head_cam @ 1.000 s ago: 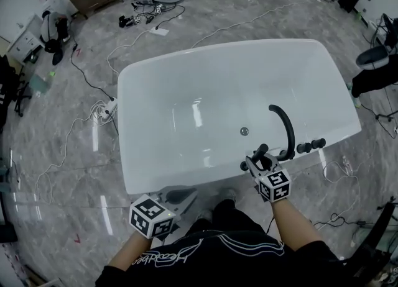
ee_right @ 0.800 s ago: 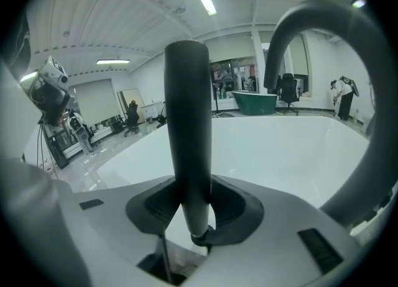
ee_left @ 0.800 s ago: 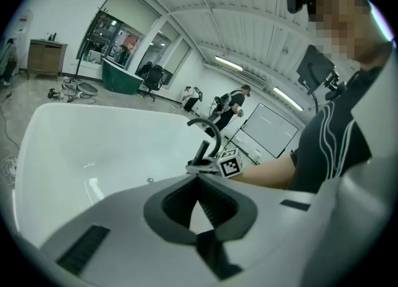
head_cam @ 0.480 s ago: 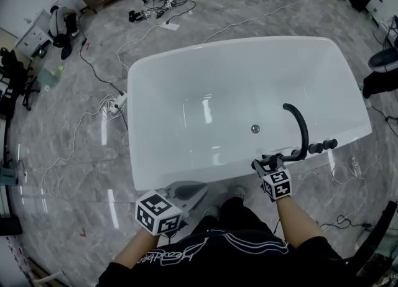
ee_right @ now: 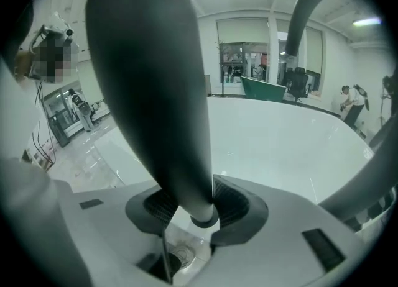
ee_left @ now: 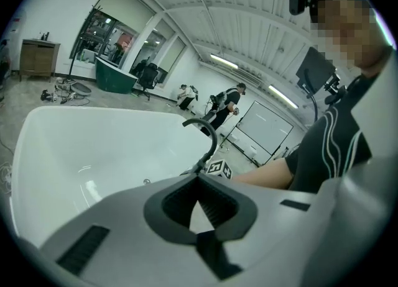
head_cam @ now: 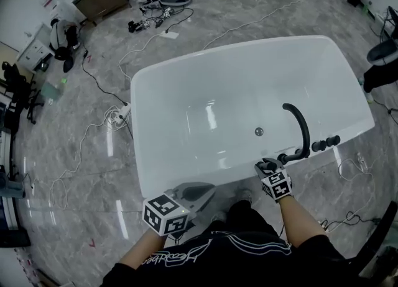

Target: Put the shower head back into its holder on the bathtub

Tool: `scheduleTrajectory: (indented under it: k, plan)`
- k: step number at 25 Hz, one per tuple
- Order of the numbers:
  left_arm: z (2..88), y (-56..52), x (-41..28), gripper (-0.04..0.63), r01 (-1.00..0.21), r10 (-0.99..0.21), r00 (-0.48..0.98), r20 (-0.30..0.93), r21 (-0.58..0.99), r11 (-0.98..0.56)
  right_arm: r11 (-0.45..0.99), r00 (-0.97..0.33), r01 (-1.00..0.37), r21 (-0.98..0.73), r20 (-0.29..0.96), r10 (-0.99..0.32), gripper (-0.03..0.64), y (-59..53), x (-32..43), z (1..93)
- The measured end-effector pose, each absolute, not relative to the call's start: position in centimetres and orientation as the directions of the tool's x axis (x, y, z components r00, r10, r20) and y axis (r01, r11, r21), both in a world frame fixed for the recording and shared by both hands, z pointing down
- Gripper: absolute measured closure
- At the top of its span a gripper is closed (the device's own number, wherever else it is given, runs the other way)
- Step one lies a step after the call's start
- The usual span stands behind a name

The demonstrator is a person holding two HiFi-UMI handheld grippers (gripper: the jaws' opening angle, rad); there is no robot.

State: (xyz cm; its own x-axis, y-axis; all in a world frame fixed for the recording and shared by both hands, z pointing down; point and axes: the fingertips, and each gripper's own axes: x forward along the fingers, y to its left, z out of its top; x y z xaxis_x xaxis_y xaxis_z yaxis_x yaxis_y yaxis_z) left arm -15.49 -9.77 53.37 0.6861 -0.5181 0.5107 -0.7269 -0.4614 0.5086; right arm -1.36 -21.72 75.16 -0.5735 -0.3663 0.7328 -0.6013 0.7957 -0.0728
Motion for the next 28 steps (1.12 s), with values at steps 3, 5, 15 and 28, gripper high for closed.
scheduleTrajectory:
  k: [3, 5, 15, 28]
  plan:
    - [52.7, -10.0, -14.8, 0.591, -0.706, -0.496, 0.708, 0.502, 0.496, -0.505, 0.777, -0.589, -0.621, -0.098, 0.713, -0.380, 0.463, -21.9, -1.4, 73.9]
    - [52.4, -10.1, -14.3, 0.591, -0.693, -0.480, 0.720, 0.501, 0.484, -0.535, 0.771, -0.597, -0.629, -0.096, 0.695, -0.401, 0.455, -21.9, -1.0, 72.6]
    - [47.6, -9.7, -10.9, 0.591, -0.569, -0.412, 0.813, 0.412, 0.408, -0.714, 0.788, -0.714, -0.612, -0.060, 0.470, -0.519, 0.453, -17.8, -0.6, 55.5]
    - [39.4, -4.9, -5.0, 0.591, -0.419, -0.339, 0.885, 0.320, 0.230, -0.878, 0.870, -0.902, -0.428, -0.244, 0.169, -0.396, 0.581, -4.3, -2.7, 37.1]
